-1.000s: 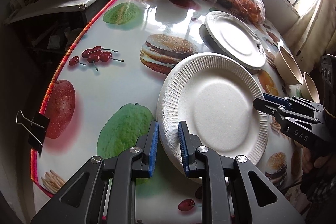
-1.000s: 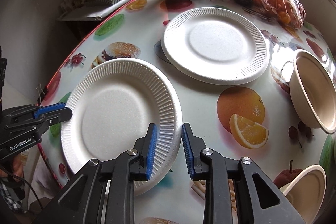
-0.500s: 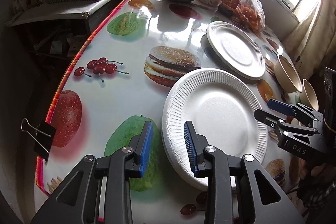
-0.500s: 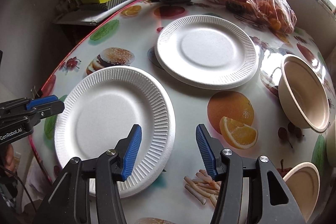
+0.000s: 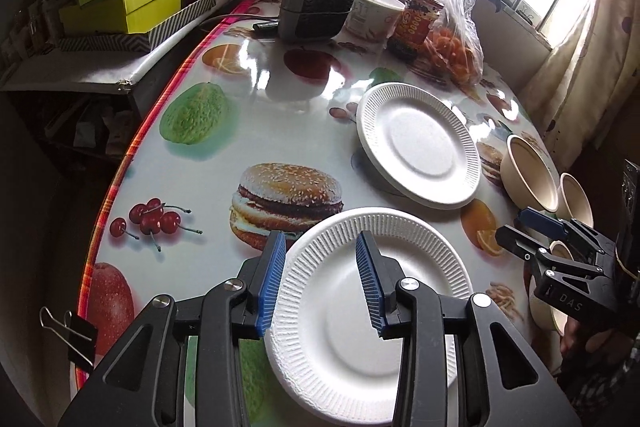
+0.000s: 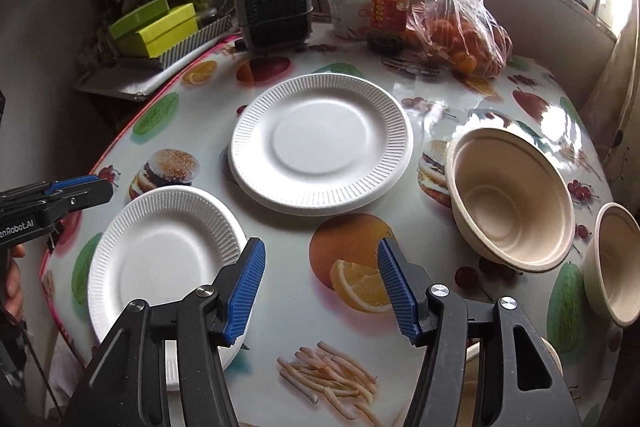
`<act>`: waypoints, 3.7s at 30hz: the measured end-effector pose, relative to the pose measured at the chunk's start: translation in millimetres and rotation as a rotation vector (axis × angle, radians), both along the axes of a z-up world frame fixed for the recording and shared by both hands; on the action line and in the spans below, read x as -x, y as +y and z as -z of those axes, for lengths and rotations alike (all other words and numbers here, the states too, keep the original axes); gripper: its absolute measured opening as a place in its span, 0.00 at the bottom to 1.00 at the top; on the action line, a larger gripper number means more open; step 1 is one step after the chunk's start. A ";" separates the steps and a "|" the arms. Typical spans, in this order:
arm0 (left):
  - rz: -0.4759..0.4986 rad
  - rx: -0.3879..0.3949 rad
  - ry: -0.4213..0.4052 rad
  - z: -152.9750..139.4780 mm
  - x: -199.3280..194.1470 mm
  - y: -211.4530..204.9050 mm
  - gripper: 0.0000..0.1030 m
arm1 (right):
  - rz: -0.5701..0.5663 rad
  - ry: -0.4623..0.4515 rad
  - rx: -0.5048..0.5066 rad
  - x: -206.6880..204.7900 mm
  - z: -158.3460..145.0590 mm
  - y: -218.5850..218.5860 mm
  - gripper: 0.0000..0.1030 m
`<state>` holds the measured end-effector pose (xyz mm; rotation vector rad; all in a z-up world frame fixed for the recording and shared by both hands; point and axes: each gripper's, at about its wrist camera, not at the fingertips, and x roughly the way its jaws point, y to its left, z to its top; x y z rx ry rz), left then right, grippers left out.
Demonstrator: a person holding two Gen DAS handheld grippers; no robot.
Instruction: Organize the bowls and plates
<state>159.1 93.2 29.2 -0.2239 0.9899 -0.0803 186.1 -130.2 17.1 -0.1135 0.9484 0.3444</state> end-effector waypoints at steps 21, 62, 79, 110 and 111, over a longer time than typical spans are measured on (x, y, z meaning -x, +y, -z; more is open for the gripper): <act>0.072 -0.018 0.031 7.7 -87.8 -31.0 0.37 | 0.033 0.006 -0.031 -64.4 -8.1 -36.2 0.57; 0.075 0.013 0.098 39.6 -134.1 -32.8 0.34 | -0.042 0.123 -0.072 -151.3 24.5 -33.8 0.47; 0.065 0.031 0.120 46.8 -136.7 -26.9 0.31 | -0.011 0.171 -0.118 -164.8 23.3 -32.4 0.37; 0.051 0.064 0.123 43.0 -131.6 -22.1 0.15 | 0.011 0.190 -0.108 -164.7 29.4 -31.4 0.20; 0.052 0.058 0.122 42.9 -131.8 -22.9 0.12 | 0.011 0.190 -0.108 -164.5 29.3 -31.4 0.20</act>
